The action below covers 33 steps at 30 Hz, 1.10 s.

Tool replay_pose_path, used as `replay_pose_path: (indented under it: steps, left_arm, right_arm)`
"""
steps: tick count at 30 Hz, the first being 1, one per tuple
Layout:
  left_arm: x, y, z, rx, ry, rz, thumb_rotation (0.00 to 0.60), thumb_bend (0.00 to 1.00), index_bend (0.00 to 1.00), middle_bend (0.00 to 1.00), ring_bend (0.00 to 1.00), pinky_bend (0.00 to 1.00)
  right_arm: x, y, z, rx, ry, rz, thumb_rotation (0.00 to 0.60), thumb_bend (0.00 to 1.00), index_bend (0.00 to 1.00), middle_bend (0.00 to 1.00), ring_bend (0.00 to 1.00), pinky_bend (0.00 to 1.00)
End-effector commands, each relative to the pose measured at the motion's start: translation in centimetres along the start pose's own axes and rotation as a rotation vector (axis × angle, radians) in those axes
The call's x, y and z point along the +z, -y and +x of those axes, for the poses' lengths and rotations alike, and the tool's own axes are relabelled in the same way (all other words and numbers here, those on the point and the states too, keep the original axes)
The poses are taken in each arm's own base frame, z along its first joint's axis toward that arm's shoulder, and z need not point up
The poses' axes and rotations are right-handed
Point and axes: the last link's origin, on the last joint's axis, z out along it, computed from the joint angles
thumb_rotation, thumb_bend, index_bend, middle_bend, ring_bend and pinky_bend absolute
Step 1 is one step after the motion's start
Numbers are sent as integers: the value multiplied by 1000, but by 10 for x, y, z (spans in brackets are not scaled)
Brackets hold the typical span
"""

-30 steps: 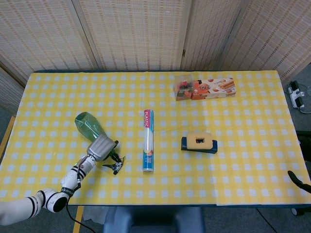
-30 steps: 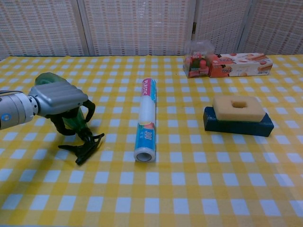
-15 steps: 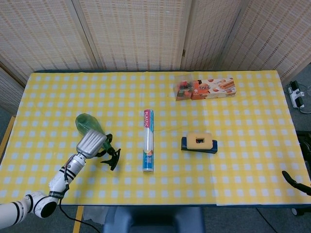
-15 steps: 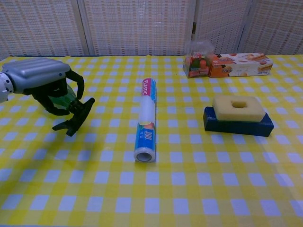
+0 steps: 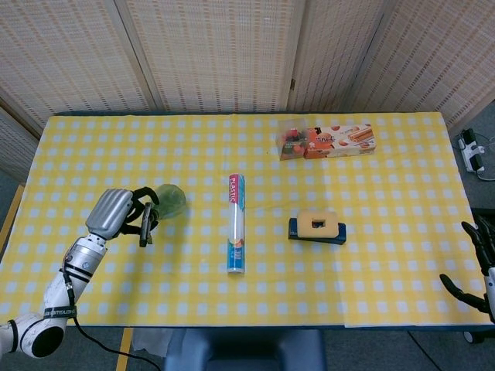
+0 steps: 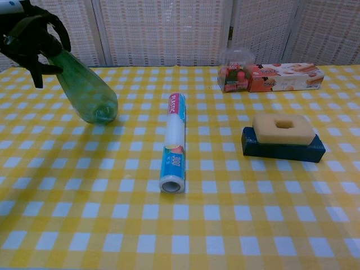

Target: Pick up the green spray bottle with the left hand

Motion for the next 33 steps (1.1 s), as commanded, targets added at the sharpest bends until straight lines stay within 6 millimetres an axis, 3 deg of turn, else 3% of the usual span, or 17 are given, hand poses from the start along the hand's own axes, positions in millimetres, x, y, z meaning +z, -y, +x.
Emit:
replay_pose_path:
  steps: [1, 8, 13, 22, 33]
  left_arm:
    - [-8, -8, 18, -62, -24, 6, 600, 487, 679, 1000, 1000, 1000]
    - [-23, -21, 44, -170, -22, 76, 600, 557, 706, 1000, 1000, 1000]
    - [-29, -22, 51, -223, 52, 194, 600, 628, 726, 1000, 1000, 1000]
    - [-23, -14, 63, -285, 210, 359, 600, 639, 721, 1000, 1000, 1000]
    - [-15, 0, 64, -268, 207, 407, 600, 642, 714, 1000, 1000, 1000]
  right_arm:
    - [0, 0, 0, 3, -4, -3, 600, 257, 0, 0, 0, 0]
    - [1, -3, 3, 8, -19, -17, 600, 256, 0, 0, 0, 0]
    - [-2, 0, 3, 20, -10, 1, 600, 257, 0, 0, 0, 0]
    - [-2, 1, 0, 16, 1, 5, 600, 257, 0, 0, 0, 0]
    - [-1, 0, 0, 21, 4, 4, 600, 257, 0, 0, 0, 0]
